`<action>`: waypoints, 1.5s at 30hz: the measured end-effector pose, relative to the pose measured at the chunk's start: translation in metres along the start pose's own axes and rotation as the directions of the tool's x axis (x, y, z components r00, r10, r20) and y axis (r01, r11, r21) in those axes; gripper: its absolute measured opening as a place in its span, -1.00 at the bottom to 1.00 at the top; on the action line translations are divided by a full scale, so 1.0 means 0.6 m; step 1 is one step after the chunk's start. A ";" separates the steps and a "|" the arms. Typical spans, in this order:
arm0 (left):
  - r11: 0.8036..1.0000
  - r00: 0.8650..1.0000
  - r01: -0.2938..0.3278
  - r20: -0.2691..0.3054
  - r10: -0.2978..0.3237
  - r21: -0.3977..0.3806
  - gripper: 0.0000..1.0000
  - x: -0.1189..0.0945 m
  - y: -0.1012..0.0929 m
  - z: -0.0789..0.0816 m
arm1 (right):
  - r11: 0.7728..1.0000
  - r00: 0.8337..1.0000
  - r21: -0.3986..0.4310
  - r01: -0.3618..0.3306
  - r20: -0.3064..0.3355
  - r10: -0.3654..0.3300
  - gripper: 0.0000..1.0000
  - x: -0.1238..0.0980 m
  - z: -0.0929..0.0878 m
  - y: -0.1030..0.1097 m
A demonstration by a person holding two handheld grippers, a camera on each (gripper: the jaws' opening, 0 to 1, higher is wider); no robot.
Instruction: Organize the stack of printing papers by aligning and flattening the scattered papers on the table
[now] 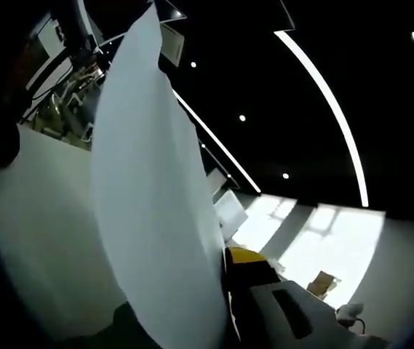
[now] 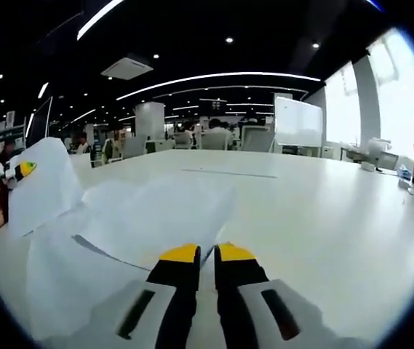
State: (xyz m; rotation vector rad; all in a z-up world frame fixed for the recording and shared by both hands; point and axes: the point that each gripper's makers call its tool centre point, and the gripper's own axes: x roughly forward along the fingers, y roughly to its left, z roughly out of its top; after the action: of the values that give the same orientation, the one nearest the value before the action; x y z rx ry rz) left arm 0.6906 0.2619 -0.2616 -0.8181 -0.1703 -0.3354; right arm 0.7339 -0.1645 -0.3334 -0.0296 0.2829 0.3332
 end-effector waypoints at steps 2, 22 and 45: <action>1.000 1.000 0.000 0.000 0.000 0.000 -0.86 0.000 0.001 0.001 | 1.000 1.000 0.007 0.000 0.008 0.000 -0.93 0.000 0.002 0.000; 1.000 1.000 -0.001 -0.009 0.001 0.011 -0.86 0.001 0.003 -0.001 | 0.999 0.999 0.045 -0.017 0.034 0.016 -0.99 -0.002 0.007 0.000; 1.000 1.000 -0.001 -0.010 0.001 0.011 -0.86 0.001 0.000 -0.004 | 0.998 0.999 0.061 -0.027 0.039 0.025 -1.00 -0.005 0.008 0.002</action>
State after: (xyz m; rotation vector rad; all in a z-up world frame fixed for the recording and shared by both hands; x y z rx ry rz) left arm 0.6910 0.2602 -0.2631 -0.8051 -0.1618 -0.3375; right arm 0.7321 -0.1640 -0.3281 0.0410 0.2560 0.3502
